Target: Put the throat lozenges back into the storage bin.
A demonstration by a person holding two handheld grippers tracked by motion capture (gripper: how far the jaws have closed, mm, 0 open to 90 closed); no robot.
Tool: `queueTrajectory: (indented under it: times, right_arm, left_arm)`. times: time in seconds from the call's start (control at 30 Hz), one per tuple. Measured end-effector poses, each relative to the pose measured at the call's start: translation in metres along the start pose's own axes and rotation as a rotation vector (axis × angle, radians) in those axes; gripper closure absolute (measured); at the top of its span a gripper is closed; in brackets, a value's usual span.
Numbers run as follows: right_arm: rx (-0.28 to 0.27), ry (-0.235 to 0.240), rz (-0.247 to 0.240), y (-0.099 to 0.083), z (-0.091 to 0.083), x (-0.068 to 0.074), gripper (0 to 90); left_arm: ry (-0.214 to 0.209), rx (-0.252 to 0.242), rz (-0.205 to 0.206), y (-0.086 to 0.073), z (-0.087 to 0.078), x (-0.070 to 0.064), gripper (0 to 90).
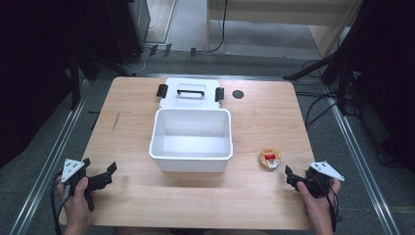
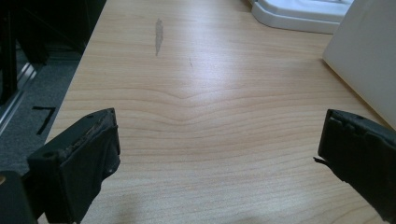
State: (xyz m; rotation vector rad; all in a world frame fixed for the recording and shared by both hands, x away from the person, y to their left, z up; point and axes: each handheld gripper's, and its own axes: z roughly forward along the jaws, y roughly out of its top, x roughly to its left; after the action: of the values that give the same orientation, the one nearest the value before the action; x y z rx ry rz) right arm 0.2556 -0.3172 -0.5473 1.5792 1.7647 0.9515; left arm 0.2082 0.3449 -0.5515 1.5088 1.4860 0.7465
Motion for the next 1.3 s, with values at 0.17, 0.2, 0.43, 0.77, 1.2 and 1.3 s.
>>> queueTrajectory:
  times: [0.17,0.2,0.43,0.77,1.2,1.3]
  right_arm:
    - [0.051,0.018,-0.019,0.002,0.002,0.0,12.8]
    - [0.068,0.036,-0.039,0.002,0.002,0.002,12.8]
    - [0.123,0.074,-0.104,0.012,-0.004,0.012,12.8]
    - [0.394,0.08,-0.3,0.046,-0.01,0.032,11.4]
    - [0.714,0.066,-0.461,0.071,0.005,0.055,2.2]
    - [0.764,0.048,-0.475,0.08,0.011,0.06,0.9]
  left_arm:
    - [-0.003,-0.005,0.0,0.0,0.0,0.0,0.0]
    - [-0.003,-0.006,-0.001,0.0,0.0,0.0,0.0]
    - [-0.008,-0.011,-0.018,0.0,-0.001,0.002,0.0]
    - [-0.011,-0.004,-0.026,0.0,0.0,0.002,0.0]
    - [-0.026,0.001,-0.035,0.0,0.001,0.003,0.0]
    - [-0.031,0.001,-0.039,0.0,0.001,0.003,0.0]
